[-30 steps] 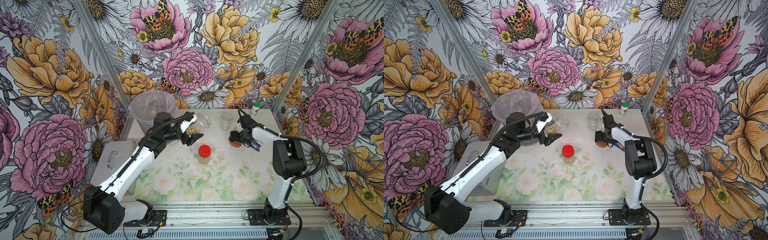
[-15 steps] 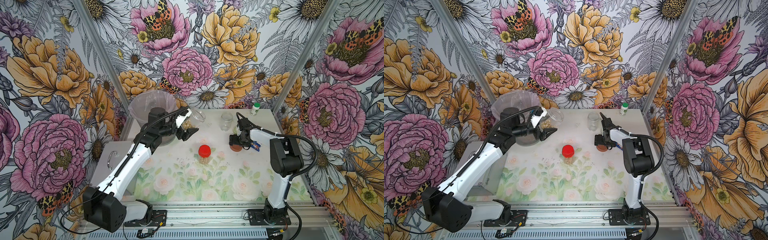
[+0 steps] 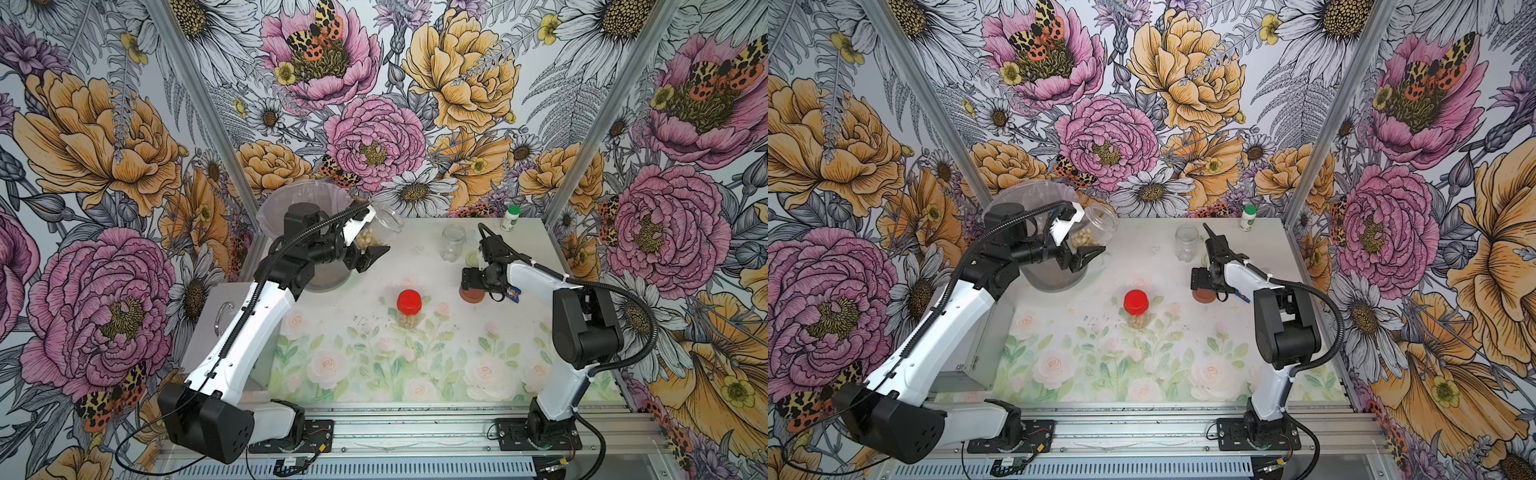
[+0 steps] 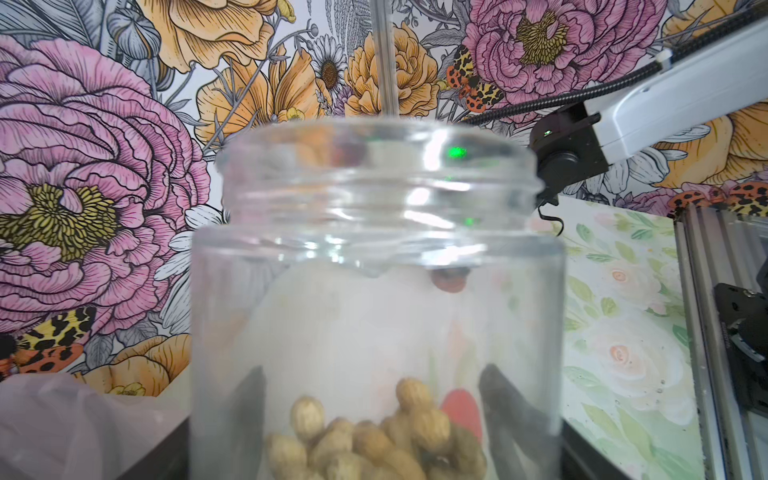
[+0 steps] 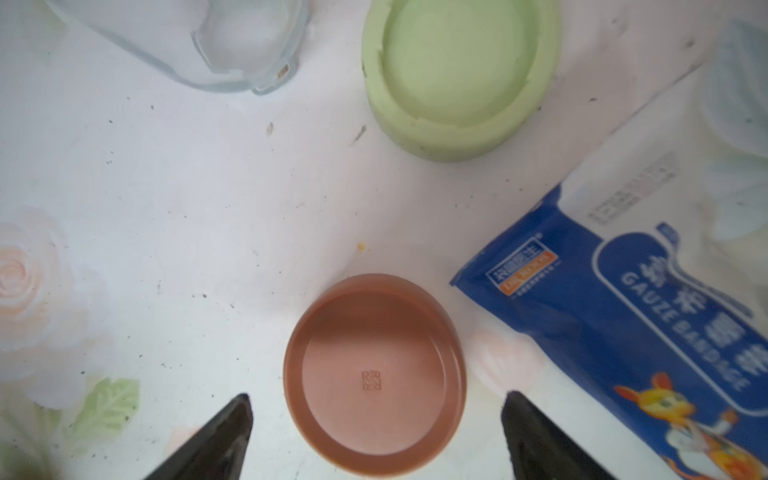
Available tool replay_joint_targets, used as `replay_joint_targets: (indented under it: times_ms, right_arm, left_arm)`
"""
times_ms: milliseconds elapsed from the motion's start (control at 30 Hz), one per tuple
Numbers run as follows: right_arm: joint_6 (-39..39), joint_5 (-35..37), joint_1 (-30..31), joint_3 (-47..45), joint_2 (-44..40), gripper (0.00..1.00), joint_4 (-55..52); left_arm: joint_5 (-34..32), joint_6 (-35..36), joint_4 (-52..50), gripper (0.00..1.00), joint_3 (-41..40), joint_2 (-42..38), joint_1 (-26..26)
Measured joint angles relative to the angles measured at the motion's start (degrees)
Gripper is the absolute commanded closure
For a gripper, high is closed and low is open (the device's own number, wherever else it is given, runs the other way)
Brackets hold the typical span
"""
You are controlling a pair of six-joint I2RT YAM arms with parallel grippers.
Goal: Empty moldy peanuts from jars
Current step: Place the lid at the center of the board, then pour the moldy peanuts from the jar into the trash bin.
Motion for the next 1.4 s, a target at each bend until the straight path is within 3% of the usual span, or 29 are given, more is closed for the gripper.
replay_joint_targets:
  times_ms: [367,633,833,1133,1400]
  right_arm:
    - [-0.4,0.9,5.2,-7.3,-10.9,0.09,7.4]
    - [-1.8,-0.8,5.6,-14.1,-17.0,0.1,16.9]
    - [-2.0,-3.1,7.0,-17.8,-18.6,0.1,24.8]
    - [-1.7,-5.6,8.6,-23.1,-18.6,0.1,33.8]
    - [0.3,-7.6,9.4,-24.7,-16.5,0.11,39.8]
  left_arm:
    - [-11.3,6.4,-22.8,0.79,24.3,9.0,6.0]
    - [-26.2,11.0,-38.4,0.82,41.2,18.6,7.8]
    - [-35.7,14.0,-47.1,0.74,50.9,28.4,11.1]
    - [-46.8,19.8,-51.8,0.7,55.9,32.5,13.0]
    - [-62.2,25.6,-51.8,0.7,56.0,37.4,10.7]
